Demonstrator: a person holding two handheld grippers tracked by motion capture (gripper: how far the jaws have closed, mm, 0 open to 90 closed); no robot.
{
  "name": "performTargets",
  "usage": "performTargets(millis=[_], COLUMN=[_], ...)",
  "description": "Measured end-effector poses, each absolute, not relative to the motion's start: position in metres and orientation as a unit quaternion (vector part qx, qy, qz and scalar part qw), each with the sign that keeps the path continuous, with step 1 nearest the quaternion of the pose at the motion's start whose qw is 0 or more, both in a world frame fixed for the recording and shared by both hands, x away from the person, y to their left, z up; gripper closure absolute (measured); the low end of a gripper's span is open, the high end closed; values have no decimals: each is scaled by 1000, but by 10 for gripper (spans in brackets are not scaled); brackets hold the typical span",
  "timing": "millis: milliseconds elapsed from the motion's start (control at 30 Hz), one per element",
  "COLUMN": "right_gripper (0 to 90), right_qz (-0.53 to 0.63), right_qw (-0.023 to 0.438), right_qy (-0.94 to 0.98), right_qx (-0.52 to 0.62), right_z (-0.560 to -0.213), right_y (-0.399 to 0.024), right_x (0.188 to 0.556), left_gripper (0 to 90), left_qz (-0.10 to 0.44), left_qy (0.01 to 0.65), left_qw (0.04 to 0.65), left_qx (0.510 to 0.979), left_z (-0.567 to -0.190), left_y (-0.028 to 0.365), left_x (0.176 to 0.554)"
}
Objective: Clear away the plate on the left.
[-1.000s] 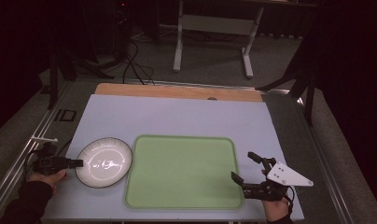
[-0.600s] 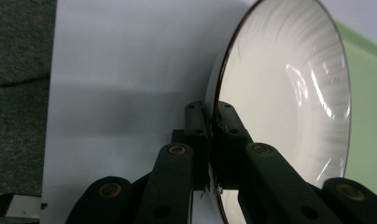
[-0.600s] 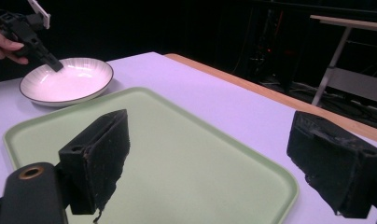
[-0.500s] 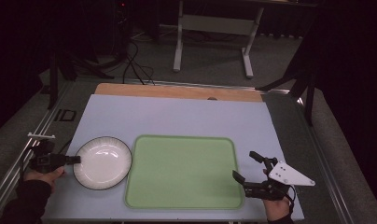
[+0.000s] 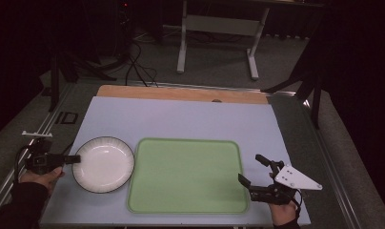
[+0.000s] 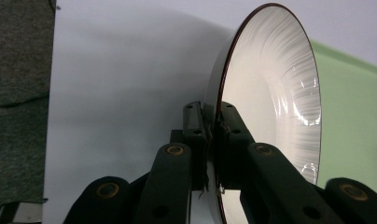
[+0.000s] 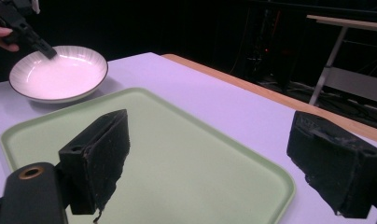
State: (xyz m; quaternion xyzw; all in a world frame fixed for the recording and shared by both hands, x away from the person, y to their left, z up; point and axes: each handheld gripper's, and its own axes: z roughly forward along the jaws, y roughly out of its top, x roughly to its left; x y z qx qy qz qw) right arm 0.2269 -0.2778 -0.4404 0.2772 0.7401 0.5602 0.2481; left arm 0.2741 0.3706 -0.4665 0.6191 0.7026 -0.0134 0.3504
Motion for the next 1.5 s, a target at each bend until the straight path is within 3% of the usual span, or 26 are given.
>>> performTargets(millis=[567, 1500], right_gripper=[128, 128], right_qz=[554, 557], right_qw=[256, 261], right_qy=[743, 740], right_qx=[275, 271], right_z=[-440, -438], right_y=[-277, -277], right_x=[226, 224], left_gripper=[849, 848], left_qz=[7, -42], left_qy=[666, 574], left_qw=[360, 410], left_qx=[653, 707], left_z=[-427, -389], left_y=[332, 247], left_x=[278, 297])
